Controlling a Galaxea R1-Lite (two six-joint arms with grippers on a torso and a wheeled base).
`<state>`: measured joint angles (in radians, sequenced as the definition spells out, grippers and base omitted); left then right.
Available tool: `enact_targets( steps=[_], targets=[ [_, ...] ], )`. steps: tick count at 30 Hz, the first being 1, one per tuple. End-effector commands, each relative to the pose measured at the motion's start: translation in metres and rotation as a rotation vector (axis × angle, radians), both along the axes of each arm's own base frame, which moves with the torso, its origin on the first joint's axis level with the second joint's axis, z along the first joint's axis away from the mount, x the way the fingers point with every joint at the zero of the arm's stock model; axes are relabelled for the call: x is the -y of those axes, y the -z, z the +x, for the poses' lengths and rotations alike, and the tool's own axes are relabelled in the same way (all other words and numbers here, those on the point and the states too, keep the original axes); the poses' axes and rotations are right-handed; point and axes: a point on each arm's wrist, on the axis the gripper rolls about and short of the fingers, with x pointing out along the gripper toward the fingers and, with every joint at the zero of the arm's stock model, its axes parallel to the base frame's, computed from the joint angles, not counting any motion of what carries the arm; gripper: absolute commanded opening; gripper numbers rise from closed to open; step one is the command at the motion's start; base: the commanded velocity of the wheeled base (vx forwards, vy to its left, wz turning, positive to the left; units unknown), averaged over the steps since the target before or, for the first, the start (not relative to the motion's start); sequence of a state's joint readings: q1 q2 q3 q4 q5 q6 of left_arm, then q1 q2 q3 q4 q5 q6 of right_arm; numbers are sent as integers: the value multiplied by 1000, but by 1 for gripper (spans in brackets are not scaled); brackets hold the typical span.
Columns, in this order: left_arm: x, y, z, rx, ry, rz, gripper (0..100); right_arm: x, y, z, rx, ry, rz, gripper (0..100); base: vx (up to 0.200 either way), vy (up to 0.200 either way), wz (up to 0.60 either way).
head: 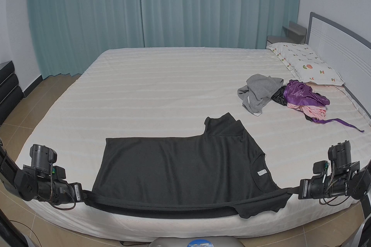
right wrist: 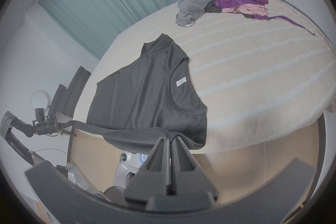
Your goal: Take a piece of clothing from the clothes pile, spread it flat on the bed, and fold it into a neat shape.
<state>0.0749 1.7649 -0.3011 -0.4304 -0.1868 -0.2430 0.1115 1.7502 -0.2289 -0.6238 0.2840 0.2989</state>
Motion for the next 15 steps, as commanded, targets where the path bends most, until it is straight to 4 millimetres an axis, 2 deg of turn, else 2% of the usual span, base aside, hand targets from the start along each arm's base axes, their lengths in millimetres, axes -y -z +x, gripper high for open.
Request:
enact_targets(
  steps=[1,5,10,15],
  targets=[
    [1,-7,0,24,5,1,0,0,0,-6,-4,-4,0,0,0,0,0],
    [1,-14,-3,28,5,1,0,1,2,-8,-20,2,-1,0,0,0,0],
    [1,-15,4,8,3,-3,0,2,3,-4,-17,7,-2,0,0,0,0],
    [0,-8,14,-28,-1,-19,0,2,5,5,-19,11,1,0,0,0,0]
  ],
)
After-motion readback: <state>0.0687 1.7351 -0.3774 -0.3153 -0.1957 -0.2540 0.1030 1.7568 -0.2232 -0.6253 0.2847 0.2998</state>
